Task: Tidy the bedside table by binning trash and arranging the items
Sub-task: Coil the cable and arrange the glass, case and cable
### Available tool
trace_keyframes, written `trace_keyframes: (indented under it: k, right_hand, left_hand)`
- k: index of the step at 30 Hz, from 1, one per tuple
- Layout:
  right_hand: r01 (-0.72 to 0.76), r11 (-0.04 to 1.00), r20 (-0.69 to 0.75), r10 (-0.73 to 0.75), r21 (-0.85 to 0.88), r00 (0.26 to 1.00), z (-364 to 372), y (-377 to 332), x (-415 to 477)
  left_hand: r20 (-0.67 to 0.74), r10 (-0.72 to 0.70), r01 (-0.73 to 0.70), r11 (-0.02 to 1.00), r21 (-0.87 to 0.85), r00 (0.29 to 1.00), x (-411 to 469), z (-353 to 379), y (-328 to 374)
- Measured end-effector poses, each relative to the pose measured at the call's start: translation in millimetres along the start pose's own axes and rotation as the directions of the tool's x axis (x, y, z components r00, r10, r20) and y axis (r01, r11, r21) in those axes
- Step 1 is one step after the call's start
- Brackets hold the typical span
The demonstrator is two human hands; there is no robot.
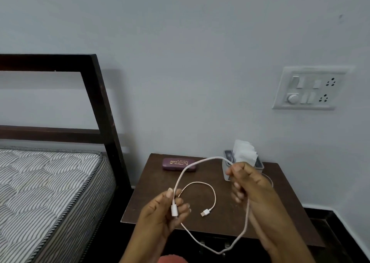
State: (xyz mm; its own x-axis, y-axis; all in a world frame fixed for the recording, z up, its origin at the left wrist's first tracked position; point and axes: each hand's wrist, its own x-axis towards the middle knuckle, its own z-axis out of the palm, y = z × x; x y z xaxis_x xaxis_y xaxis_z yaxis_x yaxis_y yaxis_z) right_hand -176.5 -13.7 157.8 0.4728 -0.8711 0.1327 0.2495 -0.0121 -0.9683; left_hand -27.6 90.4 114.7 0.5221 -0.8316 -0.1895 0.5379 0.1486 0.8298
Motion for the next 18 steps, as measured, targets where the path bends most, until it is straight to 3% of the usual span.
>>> trace_keyframes:
  k: [3,6,10,18]
  right_hand:
    - [0.067,0.998,-0.245,-0.063,0.008,0.968,17.4,28.4,-0.6]
    - [0.090,0.987,-0.409,-0.029,0.130,0.912,30.2,46.5,-7.0]
    - [0.074,0.951,-0.426,0.064,0.299,0.903,36.7,47.8,-16.2]
    - [0.134,0.858,-0.503,0.158,0.496,0.850,41.0,41.9,-19.1]
  left_hand:
    - [0.002,-0.037,0.037,0.990,-0.136,0.999,-7.4,16.8,-5.0]
    - [0.001,-0.066,0.065,0.974,-0.215,0.998,-9.5,33.1,-10.3]
    - [-0.055,-0.063,0.044,0.954,-0.296,0.996,-7.0,44.9,-20.0]
    - [-0.147,-0.027,0.031,0.999,0.026,0.989,-15.5,42.0,-59.1]
